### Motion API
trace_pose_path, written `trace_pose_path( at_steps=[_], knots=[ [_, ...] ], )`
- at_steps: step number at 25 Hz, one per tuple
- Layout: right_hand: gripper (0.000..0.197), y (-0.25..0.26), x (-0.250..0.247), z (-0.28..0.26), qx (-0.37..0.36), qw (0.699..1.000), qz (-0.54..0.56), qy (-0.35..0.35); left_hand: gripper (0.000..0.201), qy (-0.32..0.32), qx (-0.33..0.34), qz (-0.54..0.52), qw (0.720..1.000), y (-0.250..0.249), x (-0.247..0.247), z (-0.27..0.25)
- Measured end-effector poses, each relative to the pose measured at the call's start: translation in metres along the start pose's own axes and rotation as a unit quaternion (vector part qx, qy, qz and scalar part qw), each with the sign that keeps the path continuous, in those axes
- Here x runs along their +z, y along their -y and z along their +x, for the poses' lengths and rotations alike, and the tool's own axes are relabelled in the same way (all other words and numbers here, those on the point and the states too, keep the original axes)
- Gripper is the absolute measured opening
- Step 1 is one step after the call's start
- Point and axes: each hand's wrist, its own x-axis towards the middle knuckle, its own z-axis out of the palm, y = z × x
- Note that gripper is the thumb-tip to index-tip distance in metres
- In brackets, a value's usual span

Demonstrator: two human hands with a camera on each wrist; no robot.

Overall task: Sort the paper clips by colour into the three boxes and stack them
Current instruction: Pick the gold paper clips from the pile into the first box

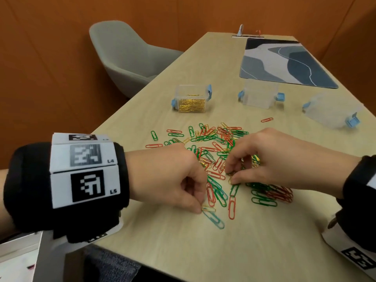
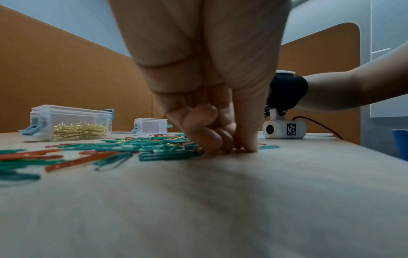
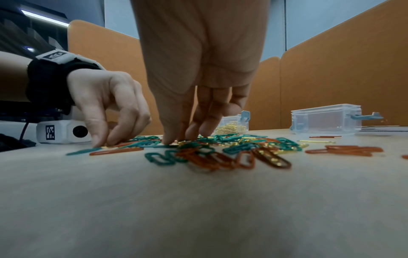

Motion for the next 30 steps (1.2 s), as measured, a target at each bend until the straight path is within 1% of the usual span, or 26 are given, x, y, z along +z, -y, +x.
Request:
trace_pose_path(
  at_steps=[2, 4, 6, 8, 9, 10, 14, 15, 19, 21, 24, 25, 26, 28, 30],
  knots=[
    [0.01, -0.003, 0.0, 0.0, 0.007, 1.0, -0.005, -0.011, 0.006, -0.01, -0.013, 0.013, 1.0, 0.003, 0.001, -0.001],
    [0.01, -0.004, 0.0, 0.0, 0.009, 1.0, -0.004, -0.023, 0.009, -0.027, -0.023, 0.035, 0.999, 0.005, 0.001, -0.004],
    [0.009, -0.004, -0.002, 0.0, 0.009, 1.0, 0.0, -0.025, 0.01, -0.047, -0.014, 0.024, 0.999, 0.006, -0.001, -0.008],
    [0.008, -0.002, -0.002, -0.001, 0.005, 1.0, -0.011, -0.007, 0.022, -0.06, 0.013, -0.001, 0.998, 0.005, -0.003, -0.009],
    [0.008, -0.001, -0.002, 0.0, 0.005, 1.0, -0.017, 0.002, 0.027, -0.057, 0.019, -0.004, 0.998, 0.004, -0.003, -0.008],
    [0.008, -0.001, -0.001, 0.0, 0.006, 1.0, -0.02, 0.006, 0.028, -0.049, 0.017, 0.0, 0.999, 0.003, -0.003, -0.005],
    [0.003, -0.003, -0.001, 0.001, 0.021, 0.999, -0.028, -0.004, 0.004, -0.022, -0.011, 0.02, 1.0, 0.0, 0.002, 0.005],
    [0.004, -0.004, -0.001, 0.001, 0.023, 0.999, -0.033, -0.005, 0.002, -0.017, -0.017, 0.025, 0.999, -0.001, 0.003, 0.005],
    [0.007, -0.005, -0.002, 0.001, 0.026, 0.999, -0.043, -0.01, 0.012, -0.019, -0.027, 0.036, 0.999, -0.004, 0.001, -0.004],
    [0.004, -0.004, -0.002, 0.001, 0.028, 0.999, -0.047, -0.005, 0.014, -0.052, -0.039, 0.036, 0.997, 0.0, -0.003, -0.006],
    [0.005, -0.003, 0.001, 0.0, 0.025, 0.998, -0.052, 0.022, 0.02, -0.143, -0.08, 0.054, 0.985, 0.009, -0.01, -0.004],
    [0.005, -0.003, 0.002, 0.0, 0.021, 0.998, -0.054, 0.033, 0.018, -0.155, -0.094, 0.068, 0.981, 0.012, -0.012, -0.002],
    [0.005, -0.003, 0.002, 0.0, 0.015, 0.998, -0.056, 0.034, 0.018, -0.153, -0.1, 0.079, 0.98, 0.014, -0.013, 0.0],
    [0.004, -0.002, 0.0, 0.001, -0.007, 0.999, -0.048, -0.009, 0.026, -0.128, -0.089, 0.093, 0.983, 0.019, -0.014, 0.005],
    [0.006, -0.001, -0.002, 0.001, -0.036, 0.997, -0.018, -0.061, 0.028, -0.11, -0.048, 0.083, 0.989, 0.022, -0.016, 0.009]
  ],
)
